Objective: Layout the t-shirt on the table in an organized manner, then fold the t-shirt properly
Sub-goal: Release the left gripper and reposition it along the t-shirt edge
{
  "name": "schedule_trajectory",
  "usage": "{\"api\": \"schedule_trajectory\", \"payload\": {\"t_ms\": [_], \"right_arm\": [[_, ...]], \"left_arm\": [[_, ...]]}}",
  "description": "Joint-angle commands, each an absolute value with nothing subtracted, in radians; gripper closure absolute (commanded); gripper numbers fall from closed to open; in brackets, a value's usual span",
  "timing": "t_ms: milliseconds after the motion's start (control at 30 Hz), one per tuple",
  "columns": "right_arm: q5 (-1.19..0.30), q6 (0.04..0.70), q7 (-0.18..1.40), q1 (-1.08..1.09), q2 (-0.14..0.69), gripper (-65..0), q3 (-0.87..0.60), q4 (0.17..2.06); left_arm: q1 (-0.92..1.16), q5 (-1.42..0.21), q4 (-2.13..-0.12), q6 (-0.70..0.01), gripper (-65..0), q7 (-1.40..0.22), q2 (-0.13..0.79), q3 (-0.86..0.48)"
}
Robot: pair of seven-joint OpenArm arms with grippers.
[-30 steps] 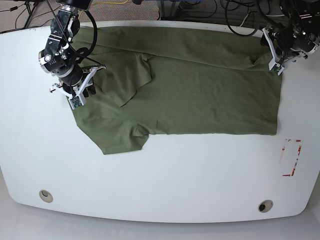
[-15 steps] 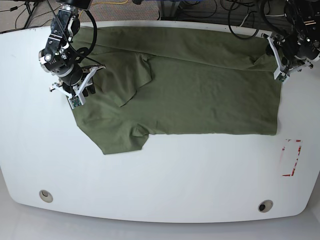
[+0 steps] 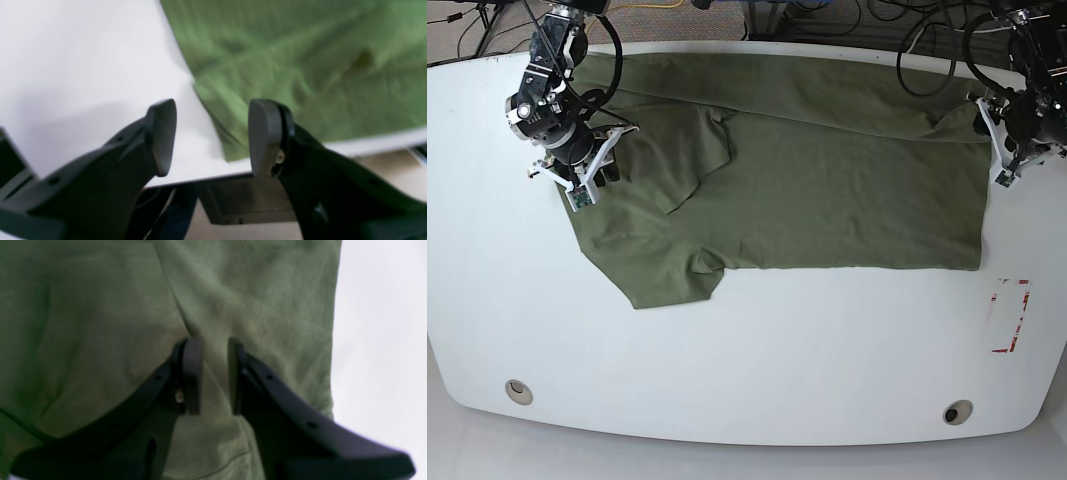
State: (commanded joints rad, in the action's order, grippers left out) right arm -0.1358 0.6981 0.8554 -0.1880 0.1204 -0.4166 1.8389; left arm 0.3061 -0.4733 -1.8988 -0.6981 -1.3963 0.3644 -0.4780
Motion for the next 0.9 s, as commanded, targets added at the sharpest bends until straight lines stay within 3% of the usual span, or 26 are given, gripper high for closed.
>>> {"api": "schedule_trajectory", "payload": {"t_ms": [300, 400, 533, 600, 900], "right_arm": [[-0.137, 0.698, 0.855, -0.188, 0.120, -12.4, -0.417, 1.839], [-0.137, 0.698, 0.855, -0.188, 0.120, -12.4, -0.417, 1.839], [-0.137, 0.698, 0.855, -0.188, 0.120, -12.4, -0.415, 1.837], [-0.137, 0.698, 0.855, -0.188, 0.120, -12.4, -0.415, 1.837], [-0.139, 0.698, 0.855, -0.188, 0.120, -12.4, -0.415, 1.837]], "left_arm": [[0.397, -0.582, -1.910, -0.698, -30.0, -1.396, 0.361, -0.476], [0.400, -0.584, -1.908, -0.698, -22.8, -1.395, 0.358, -0.478], [0.412, -0.584, -1.903, -0.698, -8.1, -1.383, 0.357, -0.481], [0.414, -0.584, -1.902, -0.698, -5.1, -1.383, 0.357, -0.479], [0.414, -0.584, -1.883, -0.698, -4.0, -1.383, 0.357, -0.479]]}}
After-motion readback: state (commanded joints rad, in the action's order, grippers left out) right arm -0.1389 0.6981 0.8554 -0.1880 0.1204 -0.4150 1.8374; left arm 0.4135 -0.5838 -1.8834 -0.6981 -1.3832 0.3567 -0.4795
